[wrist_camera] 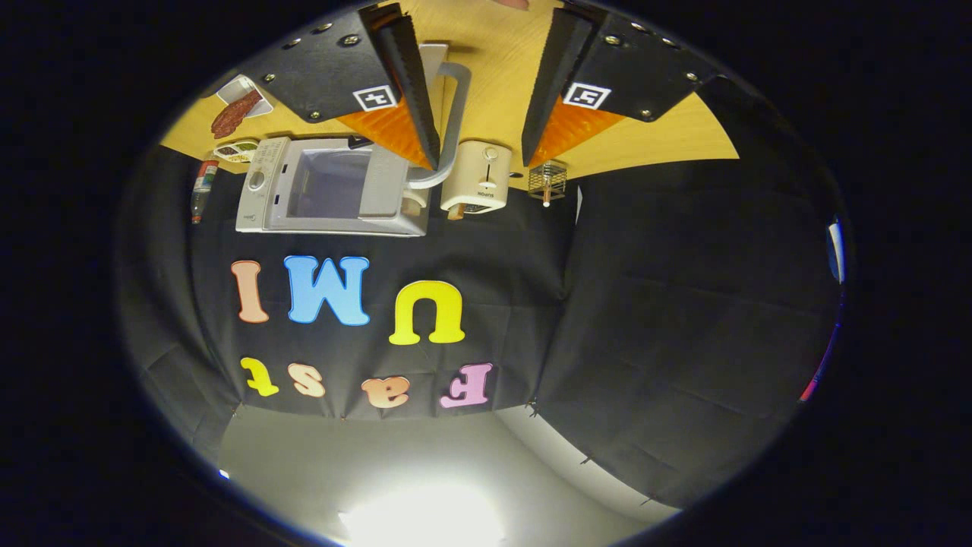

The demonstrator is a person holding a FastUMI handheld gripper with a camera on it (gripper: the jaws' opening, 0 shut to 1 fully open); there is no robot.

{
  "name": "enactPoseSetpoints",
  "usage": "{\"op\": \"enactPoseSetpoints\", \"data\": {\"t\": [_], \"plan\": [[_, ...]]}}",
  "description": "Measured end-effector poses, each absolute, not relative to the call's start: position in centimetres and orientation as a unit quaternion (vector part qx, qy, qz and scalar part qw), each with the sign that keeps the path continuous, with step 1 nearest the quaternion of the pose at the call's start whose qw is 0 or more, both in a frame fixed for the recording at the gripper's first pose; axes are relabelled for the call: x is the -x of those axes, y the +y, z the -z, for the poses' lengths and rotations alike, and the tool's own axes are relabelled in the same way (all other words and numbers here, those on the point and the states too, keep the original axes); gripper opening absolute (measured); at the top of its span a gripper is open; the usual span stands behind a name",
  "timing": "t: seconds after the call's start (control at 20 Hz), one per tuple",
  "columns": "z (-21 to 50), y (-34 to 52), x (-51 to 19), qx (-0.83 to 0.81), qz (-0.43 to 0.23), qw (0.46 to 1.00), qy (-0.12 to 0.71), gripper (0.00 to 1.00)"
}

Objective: Open the microwave, put the food inside, and close the microwave door.

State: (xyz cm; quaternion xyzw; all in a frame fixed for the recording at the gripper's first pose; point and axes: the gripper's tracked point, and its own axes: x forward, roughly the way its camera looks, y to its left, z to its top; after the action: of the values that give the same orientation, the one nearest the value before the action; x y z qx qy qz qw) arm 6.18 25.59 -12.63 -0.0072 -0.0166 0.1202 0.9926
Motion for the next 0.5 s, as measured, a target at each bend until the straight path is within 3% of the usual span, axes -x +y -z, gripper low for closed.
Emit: {"op": "enactPoseSetpoints", "data": {"t": [0.05,0.15,0.25,0.5], "plan": [[12.8,24.9,-5.9,0.012,-0.131,0.991,-0.011,0.75],[13.3,22.5,-5.6,0.022,-0.138,0.990,-0.002,0.76],[13.5,19.3,-5.3,0.023,-0.128,0.991,0.002,0.84],[14.6,10.9,-4.7,-0.003,-0.101,0.994,0.031,0.85]]}}
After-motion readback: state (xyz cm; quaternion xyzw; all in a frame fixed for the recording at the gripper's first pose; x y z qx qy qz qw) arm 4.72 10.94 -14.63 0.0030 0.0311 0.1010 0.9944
